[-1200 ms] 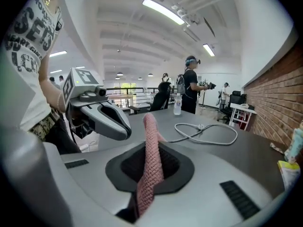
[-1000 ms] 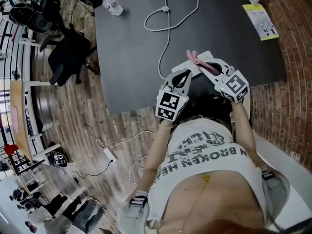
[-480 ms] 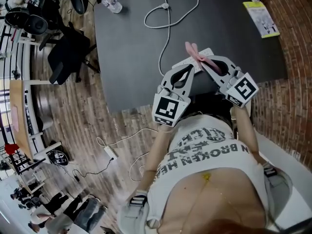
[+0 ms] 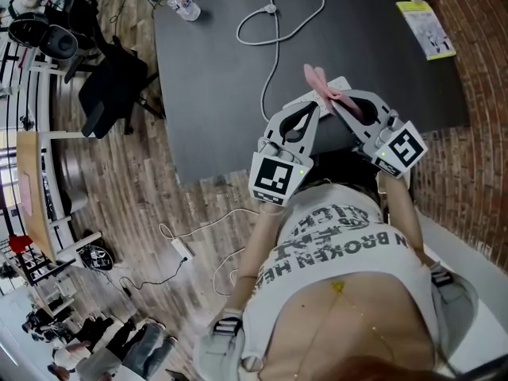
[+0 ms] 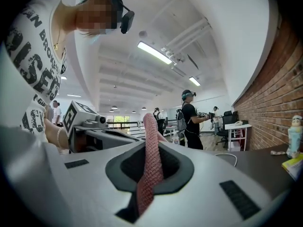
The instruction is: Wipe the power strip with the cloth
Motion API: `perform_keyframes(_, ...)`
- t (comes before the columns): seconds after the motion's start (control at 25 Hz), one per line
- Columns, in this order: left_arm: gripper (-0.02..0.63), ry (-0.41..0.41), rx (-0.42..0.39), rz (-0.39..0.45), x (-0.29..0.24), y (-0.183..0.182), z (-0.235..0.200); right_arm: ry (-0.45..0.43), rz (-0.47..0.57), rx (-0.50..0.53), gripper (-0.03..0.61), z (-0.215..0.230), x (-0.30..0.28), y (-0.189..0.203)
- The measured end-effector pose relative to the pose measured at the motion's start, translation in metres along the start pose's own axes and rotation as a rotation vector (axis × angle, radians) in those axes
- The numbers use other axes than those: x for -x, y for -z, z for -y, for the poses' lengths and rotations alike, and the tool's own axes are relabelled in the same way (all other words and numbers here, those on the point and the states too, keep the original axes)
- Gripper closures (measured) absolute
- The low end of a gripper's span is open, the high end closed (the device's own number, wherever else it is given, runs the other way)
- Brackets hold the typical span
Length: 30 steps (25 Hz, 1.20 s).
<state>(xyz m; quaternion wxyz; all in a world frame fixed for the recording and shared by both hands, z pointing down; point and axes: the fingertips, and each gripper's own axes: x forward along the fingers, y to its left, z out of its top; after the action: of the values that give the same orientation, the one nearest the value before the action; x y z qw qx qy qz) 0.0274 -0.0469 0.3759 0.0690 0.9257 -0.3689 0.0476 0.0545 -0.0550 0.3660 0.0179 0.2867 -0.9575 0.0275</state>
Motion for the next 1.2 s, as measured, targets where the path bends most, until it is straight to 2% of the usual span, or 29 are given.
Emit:
perform_keyframes(0.4,0.606,0.01,-0.001,0.022,0.005,-0.006,0.008,0.034,-0.012,0.012,0.561,-0.003,0.007,-0.001)
perform_keyframes(1.2,0.606,0.036,-0.011,0.009,0.011,-0.006,0.015,0.034,-0.024,0.03,0.561,-0.013,0.003,-0.012)
